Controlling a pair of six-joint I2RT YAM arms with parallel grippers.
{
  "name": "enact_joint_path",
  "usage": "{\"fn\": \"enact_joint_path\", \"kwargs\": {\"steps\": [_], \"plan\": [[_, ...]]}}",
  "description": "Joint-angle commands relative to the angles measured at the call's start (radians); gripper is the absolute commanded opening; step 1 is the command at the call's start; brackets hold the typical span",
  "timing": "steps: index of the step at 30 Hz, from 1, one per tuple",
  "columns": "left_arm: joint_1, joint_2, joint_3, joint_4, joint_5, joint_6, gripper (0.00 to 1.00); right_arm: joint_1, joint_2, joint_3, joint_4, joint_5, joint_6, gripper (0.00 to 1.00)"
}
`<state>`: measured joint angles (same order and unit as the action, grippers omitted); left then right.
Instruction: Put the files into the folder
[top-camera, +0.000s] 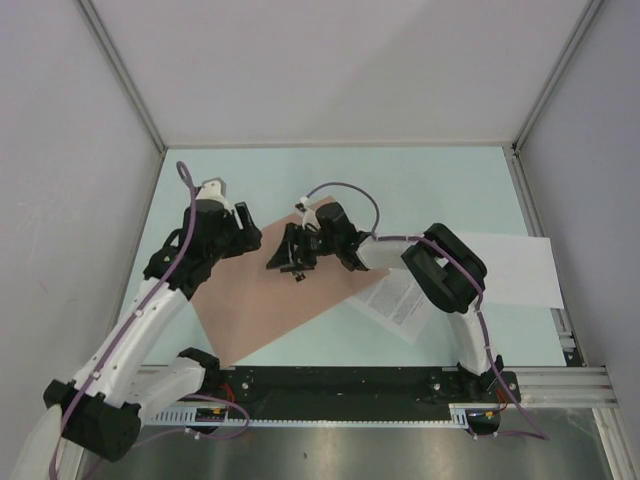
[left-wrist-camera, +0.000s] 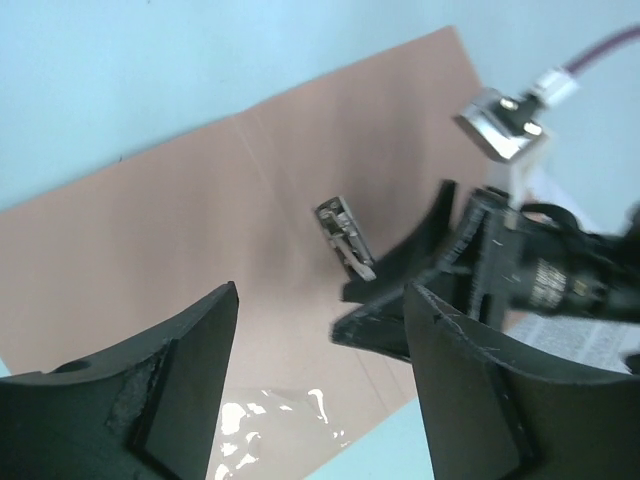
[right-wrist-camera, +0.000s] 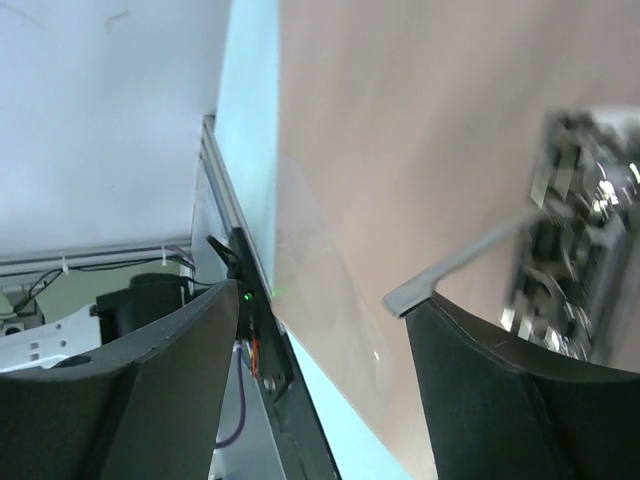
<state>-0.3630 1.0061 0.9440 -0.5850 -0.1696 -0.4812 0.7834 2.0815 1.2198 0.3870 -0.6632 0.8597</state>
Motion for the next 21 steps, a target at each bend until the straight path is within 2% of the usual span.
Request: {"fn": "enact_joint_path", "kwargs": {"steps": [1, 3, 4, 5, 6, 9, 14, 17, 20, 21], "plan": [[0.006, -0.113, -0.028, -0.013, 0.059, 0.041, 0.73, 0.008, 0.077, 0.148, 0.055, 0.010, -0.057, 0.71], [0.006, -0.141, -0.042, -0.010, 0.091, 0.036, 0.74, 0.014, 0.158, 0.314, -0.052, 0.028, -0.138, 0.71], [0.006, -0.168, -0.054, -0.007, 0.102, 0.035, 0.75, 0.019, 0.193, 0.396, -0.109, 0.039, -0.247, 0.71], [0.004, -0.179, -0.060, -0.007, 0.108, 0.027, 0.75, 0.031, 0.228, 0.550, -0.169, 0.043, -0.293, 0.73], [0.004, -0.188, -0.071, -0.009, 0.114, 0.021, 0.75, 0.037, 0.311, 0.629, -0.256, 0.047, -0.336, 0.74], [0.006, -0.218, -0.082, -0.031, 0.142, 0.000, 0.77, 0.031, 0.403, 0.803, -0.339, 0.039, -0.373, 0.77], [0.004, -0.279, -0.122, -0.003, 0.197, -0.045, 0.79, -0.012, 0.309, 0.745, -0.326, 0.007, -0.304, 0.82], [0.001, -0.258, -0.221, 0.095, 0.306, -0.103, 0.80, -0.052, 0.148, 0.638, -0.445, 0.062, -0.304, 0.83], [-0.060, -0.149, -0.309, 0.196, 0.340, -0.168, 0.83, -0.117, -0.055, 0.408, -0.535, 0.198, -0.306, 0.84], [-0.129, -0.095, -0.327, 0.224, 0.326, -0.178, 0.83, -0.160, -0.102, 0.356, -0.571, 0.241, -0.317, 0.84]]}}
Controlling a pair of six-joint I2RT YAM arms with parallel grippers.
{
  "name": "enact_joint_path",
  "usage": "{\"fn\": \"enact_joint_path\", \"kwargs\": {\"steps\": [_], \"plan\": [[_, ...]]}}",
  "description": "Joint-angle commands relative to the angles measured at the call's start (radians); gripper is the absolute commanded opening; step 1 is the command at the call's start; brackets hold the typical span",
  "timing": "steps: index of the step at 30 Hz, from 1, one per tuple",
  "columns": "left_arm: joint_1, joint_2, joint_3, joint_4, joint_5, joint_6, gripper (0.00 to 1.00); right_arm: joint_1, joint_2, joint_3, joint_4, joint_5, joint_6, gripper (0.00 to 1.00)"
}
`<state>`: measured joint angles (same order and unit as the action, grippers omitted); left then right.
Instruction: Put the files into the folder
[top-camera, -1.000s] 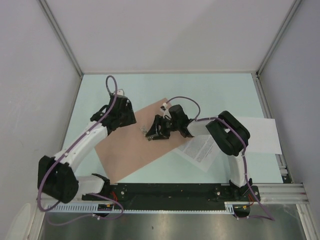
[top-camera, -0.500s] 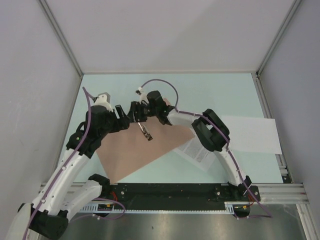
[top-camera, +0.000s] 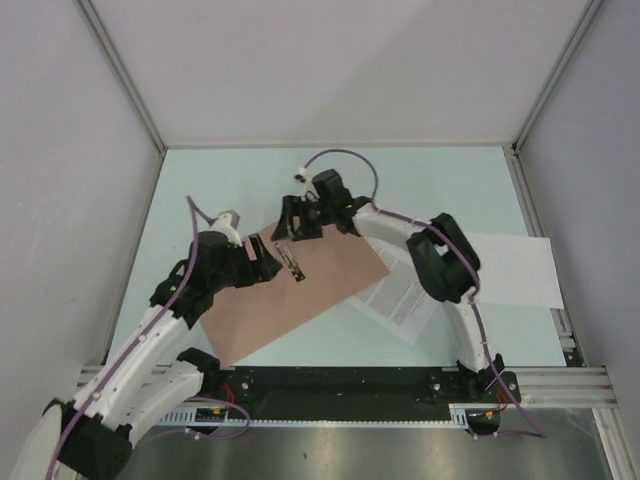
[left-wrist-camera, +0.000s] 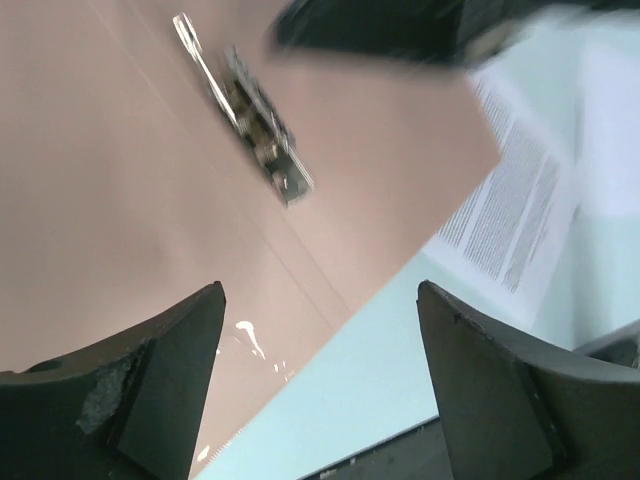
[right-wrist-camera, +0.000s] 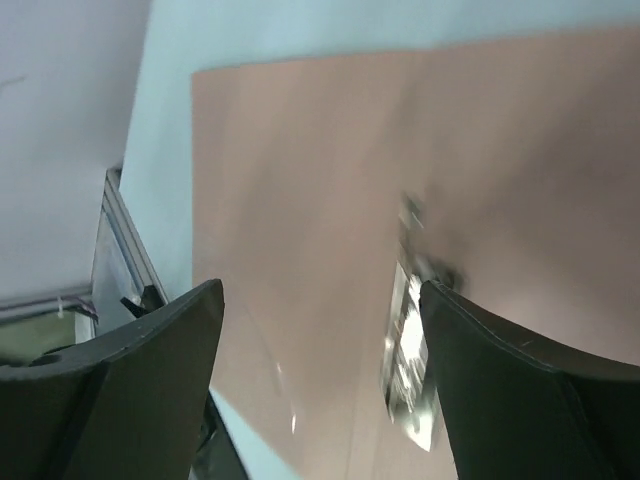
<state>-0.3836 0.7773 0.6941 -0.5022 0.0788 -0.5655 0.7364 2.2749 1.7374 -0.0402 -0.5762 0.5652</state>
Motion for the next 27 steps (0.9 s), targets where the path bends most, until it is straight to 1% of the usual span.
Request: {"fn": "enact_joint_path", "kwargs": {"steps": [1, 2, 3, 4, 5, 6, 7, 8, 9, 10, 11, 13, 14, 16, 18, 19, 20, 22, 23, 27], "plan": [[-0.145, 0.167, -0.082, 0.166, 0.055, -0.111, 0.84, -0.132, -0.351, -0.259, -0.177, 0.200, -0.031, 0.84], [-0.181, 0.197, -0.081, 0.218, 0.043, -0.117, 0.84, -0.150, -0.430, -0.297, -0.275, 0.302, -0.043, 0.84], [-0.248, 0.262, -0.071, 0.250, 0.036, -0.122, 0.84, -0.164, -0.469, -0.324, -0.329, 0.367, -0.079, 0.84], [-0.280, 0.295, -0.061, 0.278, 0.029, -0.126, 0.83, -0.187, -0.501, -0.375, -0.381, 0.431, -0.094, 0.84], [-0.309, 0.330, -0.032, 0.316, 0.024, -0.128, 0.83, -0.195, -0.567, -0.400, -0.468, 0.558, -0.105, 0.84], [-0.366, 0.411, -0.015, 0.335, 0.018, -0.129, 0.83, -0.201, -0.604, -0.435, -0.498, 0.620, -0.114, 0.84], [-0.391, 0.450, 0.007, 0.350, 0.003, -0.137, 0.82, -0.222, -0.639, -0.499, -0.522, 0.668, -0.110, 0.83], [-0.417, 0.497, 0.051, 0.350, -0.008, -0.142, 0.82, -0.235, -0.728, -0.542, -0.556, 0.724, -0.096, 0.82], [-0.463, 0.575, 0.073, 0.352, -0.020, -0.148, 0.83, -0.252, -0.771, -0.582, -0.561, 0.731, -0.079, 0.82], [-0.480, 0.617, 0.090, 0.358, -0.025, -0.160, 0.83, -0.284, -0.823, -0.620, -0.563, 0.722, -0.070, 0.81], [-0.492, 0.652, 0.113, 0.364, -0.019, -0.172, 0.82, -0.305, -0.910, -0.701, -0.560, 0.717, -0.061, 0.81], [-0.506, 0.733, 0.113, 0.404, 0.001, -0.211, 0.82, -0.368, -1.000, -0.775, -0.570, 0.707, -0.022, 0.80], [-0.509, 0.753, 0.105, 0.422, 0.025, -0.217, 0.82, -0.388, -1.075, -0.833, -0.575, 0.697, -0.011, 0.79], [-0.514, 0.802, 0.102, 0.450, 0.042, -0.226, 0.82, -0.423, -1.144, -0.900, -0.579, 0.681, 0.021, 0.79], [-0.514, 0.824, 0.101, 0.446, 0.029, -0.229, 0.82, -0.459, -1.224, -0.984, -0.575, 0.677, 0.033, 0.78], [-0.514, 0.829, 0.101, 0.421, 0.010, -0.231, 0.82, -0.466, -1.244, -1.004, -0.576, 0.688, 0.047, 0.78], [-0.511, 0.832, 0.101, 0.406, -0.049, -0.231, 0.83, -0.486, -1.256, -1.044, -0.578, 0.691, 0.050, 0.78], [-0.502, 0.829, 0.091, 0.370, -0.076, -0.223, 0.84, -0.505, -1.275, -1.081, -0.576, 0.685, 0.065, 0.77], [-0.480, 0.824, 0.082, 0.366, -0.108, -0.220, 0.84, -0.531, -1.279, -1.096, -0.570, 0.673, 0.071, 0.78], [-0.414, 0.797, 0.029, 0.360, -0.122, -0.209, 0.84, -0.548, -1.295, -1.151, -0.523, 0.613, 0.119, 0.77]]}}
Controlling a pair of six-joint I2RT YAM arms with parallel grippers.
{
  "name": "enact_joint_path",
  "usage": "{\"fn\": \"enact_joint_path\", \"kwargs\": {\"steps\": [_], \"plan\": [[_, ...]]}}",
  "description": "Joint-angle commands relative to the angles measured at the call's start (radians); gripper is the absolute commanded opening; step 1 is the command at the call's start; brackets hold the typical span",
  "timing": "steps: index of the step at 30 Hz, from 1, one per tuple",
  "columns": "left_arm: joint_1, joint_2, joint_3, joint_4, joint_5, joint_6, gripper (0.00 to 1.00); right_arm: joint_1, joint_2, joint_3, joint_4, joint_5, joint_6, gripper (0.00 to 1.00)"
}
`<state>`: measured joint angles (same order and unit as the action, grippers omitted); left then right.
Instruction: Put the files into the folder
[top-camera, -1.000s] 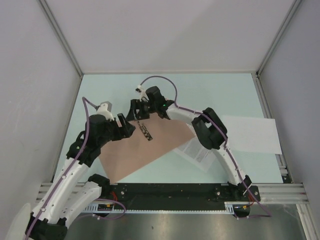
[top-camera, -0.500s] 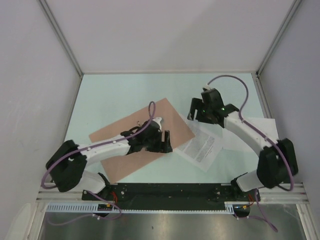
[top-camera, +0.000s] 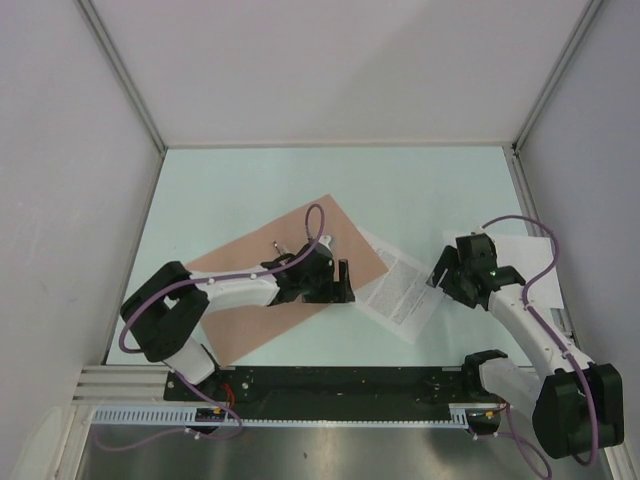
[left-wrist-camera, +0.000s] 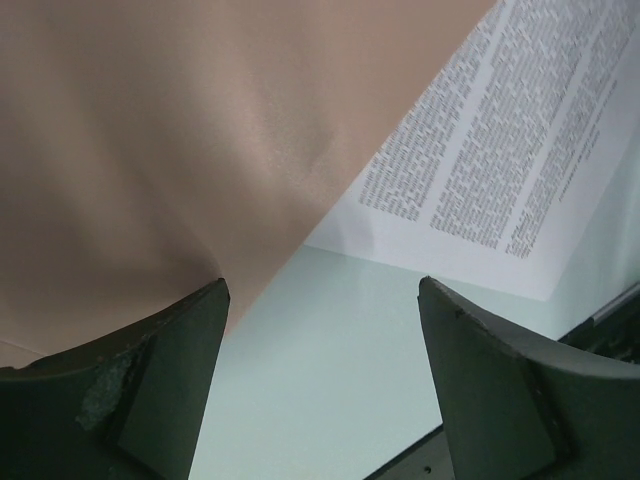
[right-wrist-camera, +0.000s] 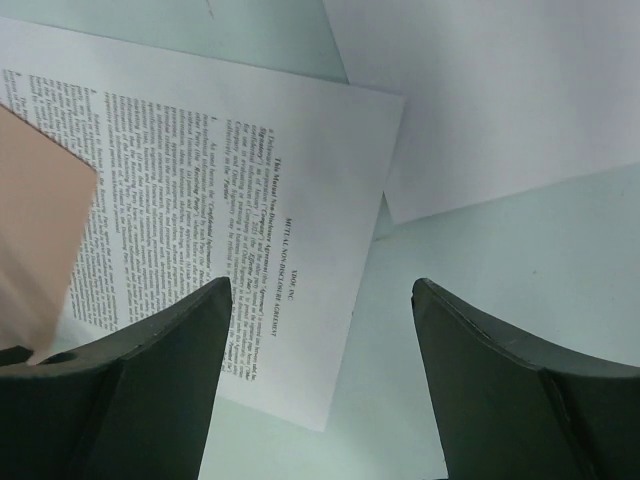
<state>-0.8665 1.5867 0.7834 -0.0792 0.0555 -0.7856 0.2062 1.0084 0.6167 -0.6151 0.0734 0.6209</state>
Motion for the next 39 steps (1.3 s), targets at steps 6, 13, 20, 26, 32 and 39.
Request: {"fn": "enact_joint_path", "kwargs": {"steps": [6, 13, 20, 26, 32, 39], "plan": [[0.141, -0.083, -0.110, -0.115, -0.161, 0.060, 0.86, -0.036, 0.015, -0.080, 0.138, -0.142, 0.085, 0.77], [0.103, -0.214, -0.063, -0.107, -0.093, 0.187, 0.86, -0.039, 0.019, -0.113, 0.143, -0.113, 0.082, 0.77], [-0.091, -0.081, 0.109, 0.047, 0.096, 0.169, 0.84, -0.034, 0.019, -0.136, 0.164, -0.113, 0.089, 0.77], [-0.100, 0.154, 0.244, 0.140, 0.104, 0.106, 0.81, -0.034, 0.004, -0.170, 0.207, -0.121, 0.080, 0.78], [-0.101, 0.268, 0.313, 0.110, 0.035, 0.072, 0.80, -0.041, 0.001, -0.215, 0.294, -0.178, 0.077, 0.80], [-0.100, 0.306, 0.275, 0.062, -0.014, 0.028, 0.80, -0.039, -0.008, -0.279, 0.376, -0.225, 0.112, 0.82]]}}
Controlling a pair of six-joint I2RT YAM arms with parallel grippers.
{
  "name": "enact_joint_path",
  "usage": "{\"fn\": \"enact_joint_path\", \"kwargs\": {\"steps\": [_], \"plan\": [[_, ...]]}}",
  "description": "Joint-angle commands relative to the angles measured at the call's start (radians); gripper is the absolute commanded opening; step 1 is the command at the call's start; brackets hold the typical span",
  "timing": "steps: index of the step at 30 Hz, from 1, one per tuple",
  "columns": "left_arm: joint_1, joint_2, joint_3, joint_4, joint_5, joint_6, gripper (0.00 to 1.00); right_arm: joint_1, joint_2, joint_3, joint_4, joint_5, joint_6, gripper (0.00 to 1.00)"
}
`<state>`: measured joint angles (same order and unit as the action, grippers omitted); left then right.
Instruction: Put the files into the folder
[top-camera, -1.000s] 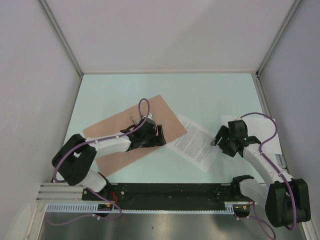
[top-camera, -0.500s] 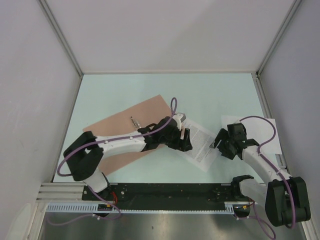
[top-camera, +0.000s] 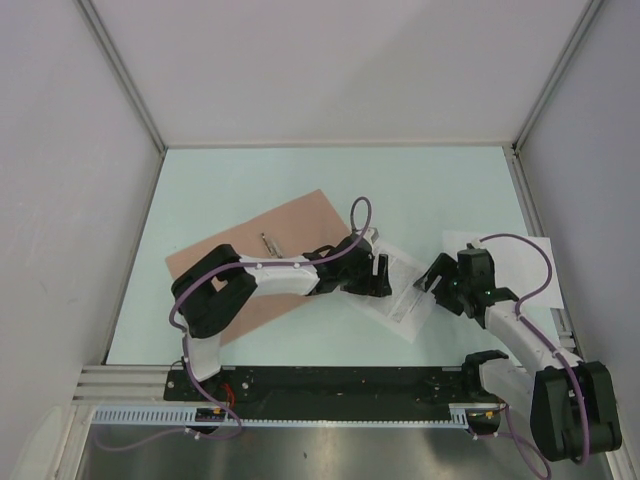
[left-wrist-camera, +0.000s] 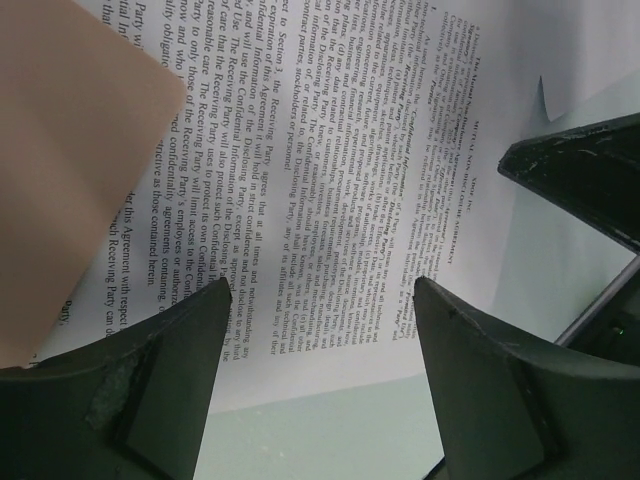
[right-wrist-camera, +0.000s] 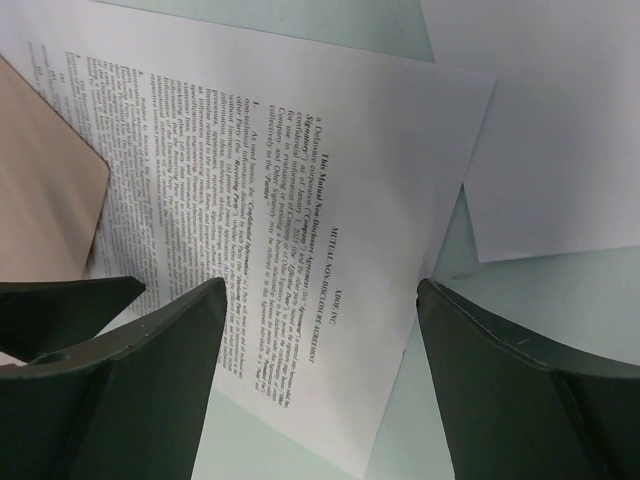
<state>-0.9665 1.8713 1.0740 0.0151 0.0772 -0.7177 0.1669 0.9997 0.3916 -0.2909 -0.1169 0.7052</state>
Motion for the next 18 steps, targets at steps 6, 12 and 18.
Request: {"fn": "enact_joint_path", "kwargs": {"steps": [6, 12, 18], "plan": [[0.000, 0.023, -0.051, -0.020, -0.014, -0.052, 0.80, 0.006, -0.038, -0.082, 0.117, -0.104, 0.042, 0.84], [0.000, 0.032, -0.057, 0.017, -0.005, -0.065, 0.80, 0.006, -0.151, -0.123, 0.176, -0.170, 0.132, 0.85], [0.000, 0.037, -0.068, 0.026, 0.001, -0.072, 0.80, -0.003, -0.228, -0.123, 0.171, -0.159, 0.091, 0.87]]}}
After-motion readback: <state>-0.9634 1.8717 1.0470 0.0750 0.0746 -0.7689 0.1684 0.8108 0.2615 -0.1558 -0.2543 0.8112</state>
